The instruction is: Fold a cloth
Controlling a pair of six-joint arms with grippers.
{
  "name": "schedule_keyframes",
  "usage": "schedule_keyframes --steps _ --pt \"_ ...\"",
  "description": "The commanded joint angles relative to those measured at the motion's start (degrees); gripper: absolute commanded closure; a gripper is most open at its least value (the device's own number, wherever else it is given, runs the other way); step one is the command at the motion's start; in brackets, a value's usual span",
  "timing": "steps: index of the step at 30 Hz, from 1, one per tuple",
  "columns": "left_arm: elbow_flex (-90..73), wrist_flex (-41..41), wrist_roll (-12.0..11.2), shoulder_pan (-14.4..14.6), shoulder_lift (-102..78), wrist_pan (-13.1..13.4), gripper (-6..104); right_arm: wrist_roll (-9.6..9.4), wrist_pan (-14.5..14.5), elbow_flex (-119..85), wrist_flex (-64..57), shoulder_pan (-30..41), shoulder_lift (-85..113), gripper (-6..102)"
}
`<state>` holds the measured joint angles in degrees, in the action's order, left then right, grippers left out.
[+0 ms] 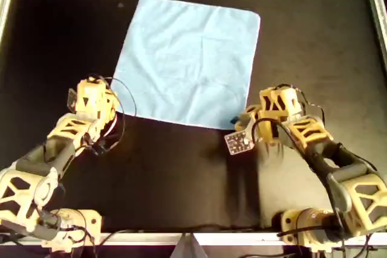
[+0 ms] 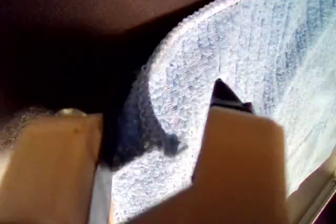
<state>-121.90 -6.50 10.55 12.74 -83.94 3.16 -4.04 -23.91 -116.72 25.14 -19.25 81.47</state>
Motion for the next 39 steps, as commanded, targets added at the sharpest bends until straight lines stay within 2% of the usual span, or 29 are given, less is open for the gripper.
schedule_keyframes --steps 1,5,14,17,23,31,39 --pt "0.44 0.18 0.18 0.53 0.09 0.26 37 -0.26 0.0 3.43 -2.9 0.62 0.88 43" --pt "0.26 0.18 0.18 0.53 -0.35 0.26 49 -0.26 0.0 3.43 -2.9 0.62 0.88 49" --pt "1.14 0.18 -0.62 1.32 -0.88 -0.79 89 -0.26 -0.88 3.52 -2.9 0.53 0.88 93" --pt "0.79 0.18 -0.88 1.05 -0.79 0.18 99 -0.26 -0.88 3.52 -2.9 0.53 0.88 99" --pt "0.0 0.09 0.09 1.32 -0.97 -0.44 99 -0.35 -0.88 3.52 -2.9 0.35 0.97 97" --pt "-0.7 -0.97 0.09 1.41 -1.67 -0.62 99 -0.35 -0.97 1.85 -2.9 0.7 3.25 97" --pt "-13.1 -0.97 0.09 1.49 -15.12 -0.7 99 -0.35 -0.18 -1.32 -1.85 0.79 7.65 97"
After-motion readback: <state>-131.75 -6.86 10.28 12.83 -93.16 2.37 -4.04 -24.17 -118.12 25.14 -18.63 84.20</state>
